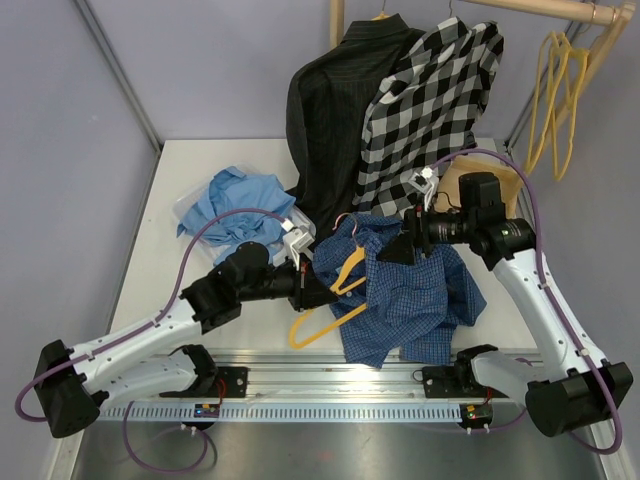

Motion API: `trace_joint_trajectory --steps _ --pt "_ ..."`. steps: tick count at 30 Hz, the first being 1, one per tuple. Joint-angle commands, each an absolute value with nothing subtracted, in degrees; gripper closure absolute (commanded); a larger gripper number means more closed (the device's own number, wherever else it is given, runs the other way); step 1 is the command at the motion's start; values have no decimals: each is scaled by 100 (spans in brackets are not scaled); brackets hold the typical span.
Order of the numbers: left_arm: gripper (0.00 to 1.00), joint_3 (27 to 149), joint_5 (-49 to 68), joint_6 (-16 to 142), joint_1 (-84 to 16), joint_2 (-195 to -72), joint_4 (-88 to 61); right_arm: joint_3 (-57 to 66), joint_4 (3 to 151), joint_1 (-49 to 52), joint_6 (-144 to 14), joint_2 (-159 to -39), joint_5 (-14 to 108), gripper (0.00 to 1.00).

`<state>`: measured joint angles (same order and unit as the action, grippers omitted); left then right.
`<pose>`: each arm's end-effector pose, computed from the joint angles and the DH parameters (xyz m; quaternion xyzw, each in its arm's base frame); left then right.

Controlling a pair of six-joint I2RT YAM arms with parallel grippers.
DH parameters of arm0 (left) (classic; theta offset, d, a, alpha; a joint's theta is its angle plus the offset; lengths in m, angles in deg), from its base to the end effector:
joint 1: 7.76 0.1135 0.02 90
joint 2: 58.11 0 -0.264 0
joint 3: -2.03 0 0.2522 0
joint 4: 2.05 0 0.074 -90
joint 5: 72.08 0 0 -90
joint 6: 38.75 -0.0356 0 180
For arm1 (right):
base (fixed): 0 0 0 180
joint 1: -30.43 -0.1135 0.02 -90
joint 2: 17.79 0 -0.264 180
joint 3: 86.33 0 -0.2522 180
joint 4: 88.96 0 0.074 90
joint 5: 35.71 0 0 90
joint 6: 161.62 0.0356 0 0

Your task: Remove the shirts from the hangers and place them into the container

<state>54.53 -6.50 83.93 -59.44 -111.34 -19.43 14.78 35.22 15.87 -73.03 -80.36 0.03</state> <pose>0.1219 -0.1780 0.2887 0.2530 0.7599 -0.5121 0.3102 0.1994 0.0817 0.3584 -0.3045 0.7701 0.4532 0.3299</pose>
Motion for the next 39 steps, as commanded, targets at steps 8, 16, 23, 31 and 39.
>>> trace_joint_trajectory --steps 8,16,23,31,39 --pt "100 5684 -765 8403 -5935 -11260 -1344 1425 4344 1523 -6582 -8266 -583 43" --pt "100 5886 -704 8166 -5935 -11427 -1555 1364 4318 1452 -6696 -8389 -495 82" --pt "100 6009 -643 7981 -5935 -11392 -1844 1346 4151 1452 -6915 -8319 -100 100" --pt "100 6316 -55 6577 -5935 -10883 -3249 724 3510 2075 -7854 -7810 507 100" --pt "100 7580 719 4678 -5926 -10136 -5772 406 3044 2911 -8893 -7422 1904 100"
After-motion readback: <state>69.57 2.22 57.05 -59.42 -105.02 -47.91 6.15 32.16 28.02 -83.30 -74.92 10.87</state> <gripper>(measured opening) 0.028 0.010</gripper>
